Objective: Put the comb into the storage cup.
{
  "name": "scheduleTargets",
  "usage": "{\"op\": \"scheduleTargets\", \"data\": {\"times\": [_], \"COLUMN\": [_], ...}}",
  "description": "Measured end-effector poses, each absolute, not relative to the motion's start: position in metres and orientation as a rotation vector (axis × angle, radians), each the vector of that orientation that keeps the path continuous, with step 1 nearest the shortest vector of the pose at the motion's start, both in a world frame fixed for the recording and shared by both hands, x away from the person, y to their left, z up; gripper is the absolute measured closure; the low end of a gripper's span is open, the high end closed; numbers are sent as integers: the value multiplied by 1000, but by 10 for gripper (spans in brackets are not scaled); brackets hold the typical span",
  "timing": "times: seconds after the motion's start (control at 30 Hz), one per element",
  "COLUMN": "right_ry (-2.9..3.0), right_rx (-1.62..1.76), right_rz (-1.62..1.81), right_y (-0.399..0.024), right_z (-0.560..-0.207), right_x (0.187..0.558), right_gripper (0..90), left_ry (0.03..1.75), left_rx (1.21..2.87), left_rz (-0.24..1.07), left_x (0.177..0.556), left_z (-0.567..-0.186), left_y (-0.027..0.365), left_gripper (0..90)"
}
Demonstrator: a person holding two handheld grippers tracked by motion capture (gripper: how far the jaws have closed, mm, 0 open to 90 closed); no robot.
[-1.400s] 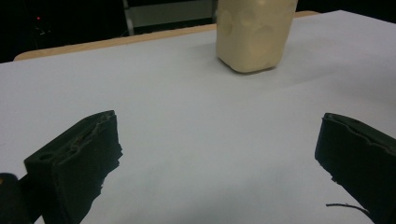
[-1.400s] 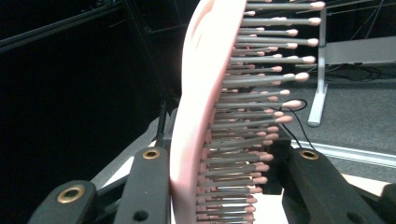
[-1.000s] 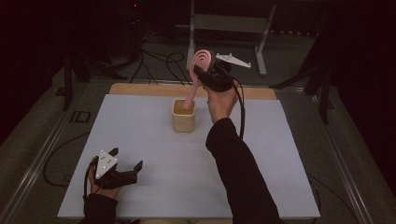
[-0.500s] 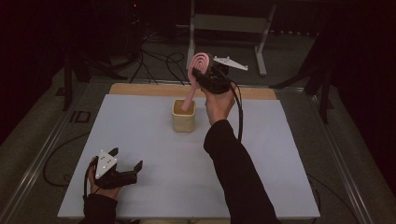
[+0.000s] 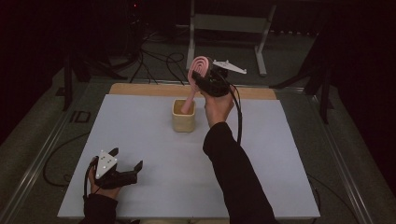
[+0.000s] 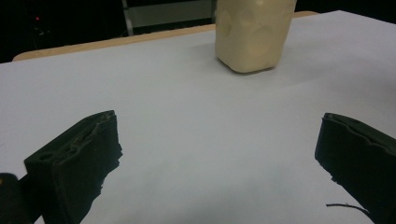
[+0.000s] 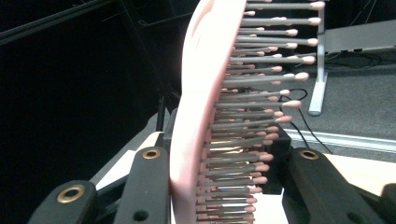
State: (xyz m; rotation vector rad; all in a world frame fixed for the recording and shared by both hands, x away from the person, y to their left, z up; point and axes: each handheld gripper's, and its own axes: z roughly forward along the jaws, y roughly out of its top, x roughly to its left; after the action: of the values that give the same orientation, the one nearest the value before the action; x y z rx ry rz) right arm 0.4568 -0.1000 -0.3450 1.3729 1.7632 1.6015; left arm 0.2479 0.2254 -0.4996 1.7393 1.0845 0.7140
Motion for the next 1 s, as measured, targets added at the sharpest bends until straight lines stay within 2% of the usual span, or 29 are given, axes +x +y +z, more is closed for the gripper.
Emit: {"op": "scheduleTargets", "data": {"times": [1.0], "right_ry": [1782], "right_rx": [1401], "right_rz": [1607], "right_y": [-94], "right_z": [-360], "right_x": [459], "right_gripper": [641], "left_ry": [1082], "left_rx": [1743], "left_rz": [713], "left_x": [248], "left_z": [-500], "left_y": [224], "left_gripper": [6]}}
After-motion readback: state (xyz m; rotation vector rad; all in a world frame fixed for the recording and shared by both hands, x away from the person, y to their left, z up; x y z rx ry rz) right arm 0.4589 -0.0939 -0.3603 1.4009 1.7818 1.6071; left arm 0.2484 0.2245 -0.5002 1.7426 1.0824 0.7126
